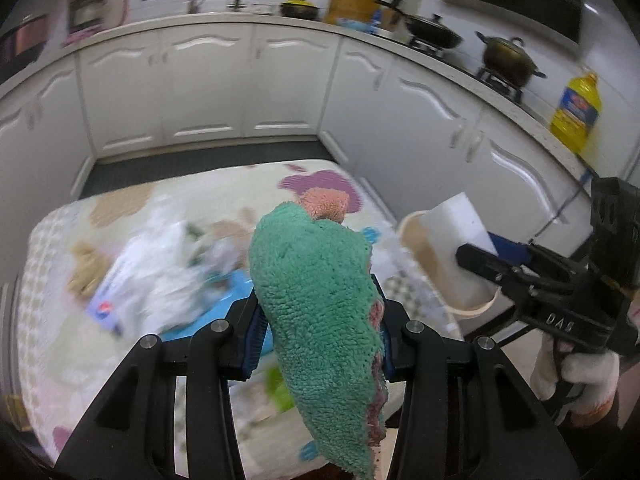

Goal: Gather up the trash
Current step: 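Carry the towel and sponge over the beige bin with both tools, then open both tools to drop the towel and sponge into the bin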

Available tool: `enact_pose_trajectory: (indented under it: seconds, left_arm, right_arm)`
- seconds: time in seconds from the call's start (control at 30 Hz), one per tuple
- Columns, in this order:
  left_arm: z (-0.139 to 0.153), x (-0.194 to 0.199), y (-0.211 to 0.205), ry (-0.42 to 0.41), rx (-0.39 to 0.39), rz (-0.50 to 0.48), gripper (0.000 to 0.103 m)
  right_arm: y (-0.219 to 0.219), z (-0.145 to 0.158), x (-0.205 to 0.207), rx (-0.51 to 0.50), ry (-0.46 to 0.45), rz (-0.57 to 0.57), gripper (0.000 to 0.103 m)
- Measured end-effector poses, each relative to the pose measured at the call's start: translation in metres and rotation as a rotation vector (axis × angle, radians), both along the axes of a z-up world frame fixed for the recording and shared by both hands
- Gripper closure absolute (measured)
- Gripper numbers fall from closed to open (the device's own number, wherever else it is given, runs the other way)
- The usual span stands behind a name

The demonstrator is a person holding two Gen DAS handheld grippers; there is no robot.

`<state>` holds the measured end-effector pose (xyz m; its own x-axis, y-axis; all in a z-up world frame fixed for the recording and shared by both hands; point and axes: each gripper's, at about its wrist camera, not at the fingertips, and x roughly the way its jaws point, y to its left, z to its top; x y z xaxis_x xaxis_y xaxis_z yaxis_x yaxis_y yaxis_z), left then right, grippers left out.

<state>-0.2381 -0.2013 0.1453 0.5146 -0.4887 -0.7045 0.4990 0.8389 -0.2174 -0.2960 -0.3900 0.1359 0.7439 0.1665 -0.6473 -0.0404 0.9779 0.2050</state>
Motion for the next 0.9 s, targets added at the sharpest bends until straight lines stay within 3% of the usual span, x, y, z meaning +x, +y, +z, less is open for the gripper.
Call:
enact_pose_trajectory:
  seconds: [0.5,0.7,0.9]
  left_arm:
    - [-0.026,0.024,-0.169,0.075,0.036,-0.22,0.061]
    - [-0.052,0.038,-0.229,0.1,0.069,-0.254,0.061]
    - [-0.069,0.053,-0.262,0.11,0.081,-0.252,0.06]
  right_arm:
    - [-0.129,-0.037,-0.029,0.037,0.074,-0.322,0.048]
    - [-0.156,-0.058,-0.028,0.04,0.12,-0.378,0.048]
    - [-0.179,-0.08,-0.016,0.028,0.17,-0.423,0.048]
